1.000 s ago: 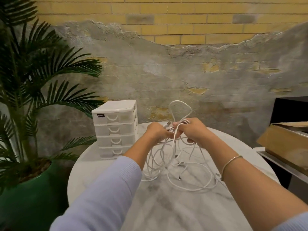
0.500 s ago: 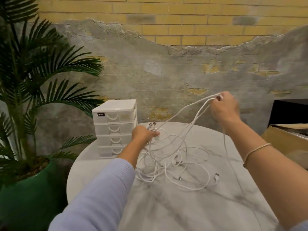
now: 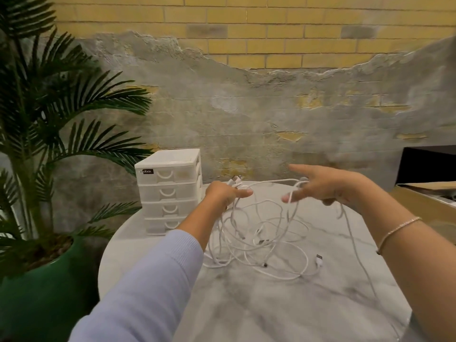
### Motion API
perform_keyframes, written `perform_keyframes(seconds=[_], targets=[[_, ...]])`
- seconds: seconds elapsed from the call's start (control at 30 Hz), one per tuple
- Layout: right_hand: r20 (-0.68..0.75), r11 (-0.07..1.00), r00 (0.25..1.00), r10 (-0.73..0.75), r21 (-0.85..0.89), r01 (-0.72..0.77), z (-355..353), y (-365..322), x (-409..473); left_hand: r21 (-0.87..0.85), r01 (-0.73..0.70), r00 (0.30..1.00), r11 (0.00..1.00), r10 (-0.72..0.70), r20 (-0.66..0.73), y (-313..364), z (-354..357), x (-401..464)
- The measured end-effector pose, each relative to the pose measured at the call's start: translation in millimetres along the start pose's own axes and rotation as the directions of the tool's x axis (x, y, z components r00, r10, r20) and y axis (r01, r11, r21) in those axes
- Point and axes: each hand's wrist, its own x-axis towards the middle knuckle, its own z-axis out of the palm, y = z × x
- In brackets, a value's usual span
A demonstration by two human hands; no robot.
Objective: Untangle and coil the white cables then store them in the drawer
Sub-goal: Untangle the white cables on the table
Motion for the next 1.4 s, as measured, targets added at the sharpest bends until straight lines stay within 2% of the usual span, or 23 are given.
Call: perform_keyframes(seconds=[0.07, 0.2, 0.3, 0.43, 0.47, 0.53, 0.63, 0.73, 0.8, 0.87, 0.97, 1.07, 1.13, 1.2, 1.27, 1.4], targets=[[-0.038, 0.993, 0.992, -0.118, -0.02, 0.117, 10.5, -9.3, 7.3, -0.007, -0.023, 0.998, 1.0, 0.023, 0.057, 4.6, 3.5, -3.5], [-0.118, 0.95, 0.967, -0.225, -0.246, 0.191, 39.7, -14.1, 27.7, 0.065, -0.025, 0.986, 0.998, 0.014, 0.165, 12.0, 8.5, -9.6], [-0.199, 0.955, 0.962, -0.19, -0.264, 0.134, 48.6, -12.3, 33.8, 0.065, -0.035, 0.983, 0.997, 0.023, 0.183, 14.2, 7.5, -14.3], [-0.326, 0.952, 0.941, -0.088, -0.305, -0.016, 41.4, -8.6, 30.7, 0.067, 0.011, 0.994, 0.998, -0.018, 0.112, 3.8, 0.1, -5.9], [-0.381, 0.96, 0.922, -0.069, -0.277, -0.043, 37.3, -6.1, 29.7, 0.084, 0.032, 0.996, 0.996, -0.039, 0.081, -0.1, -1.8, -2.3], [-0.511, 0.992, 0.859, -0.011, -0.111, -0.054, 26.6, 1.0, 27.8, 0.129, 0.074, 0.997, 0.989, -0.074, -0.001, -7.6, -3.7, 2.1], [-0.606, 0.996, 0.794, 0.038, 0.09, 0.021, 14.8, 5.8, 25.5, 0.127, 0.067, 0.997, 0.99, -0.061, -0.05, -15.3, 1.4, 9.1], [-0.633, 0.986, 0.773, 0.047, 0.155, 0.067, 11.1, -1.9, 20.7, 0.04, 0.013, 0.999, 0.999, -0.014, 0.031, -15.7, 11.2, 7.7], [-0.69, 0.977, 0.72, 0.082, 0.2, 0.08, 6.7, -6.6, 16.8, 0.066, -0.014, 0.999, 0.998, 0.012, 0.03, -14.4, 17.5, 8.4], [-0.713, 0.977, 0.68, 0.172, 0.213, -0.023, -0.2, -6.5, 12.9, 0.079, 0.001, 1.0, 0.997, 0.001, -0.025, -11.0, 20.2, 9.1], [-0.681, 0.95, 0.679, 0.273, 0.078, -0.304, -15.6, 2.7, 3.0, -0.017, 0.046, 0.997, 0.999, -0.047, -0.056, -3.6, 15.8, 9.8], [-0.581, 0.867, 0.727, 0.367, -0.071, -0.494, -28.1, 26.0, -6.8, -0.11, 0.072, 0.995, 0.991, -0.079, -0.056, 1.7, 13.1, 9.5], [-0.487, 0.795, 0.765, 0.421, -0.209, -0.57, -33.2, 41.6, -15.9, -0.171, 0.076, 0.994, 0.982, -0.088, -0.063, 3.8, 11.9, 7.2], [-0.338, 0.712, 0.821, 0.459, -0.413, -0.568, -35.2, 61.9, -21.4, -0.244, 0.083, 0.989, 0.966, -0.109, -0.095, 5.6, 10.9, 5.5], [-0.187, 0.63, 0.824, 0.535, -0.562, -0.536, -35.3, 74.4, -31.2, -0.331, 0.097, 0.981, 0.939, -0.146, -0.129, 7.2, 8.8, 5.7], [-0.014, 0.644, 0.79, 0.613, -0.571, -0.509, -34.7, 93.8, -41.6, -0.418, 0.047, 0.958, 0.907, -0.159, -0.237, 11.9, -0.3, 10.0]])
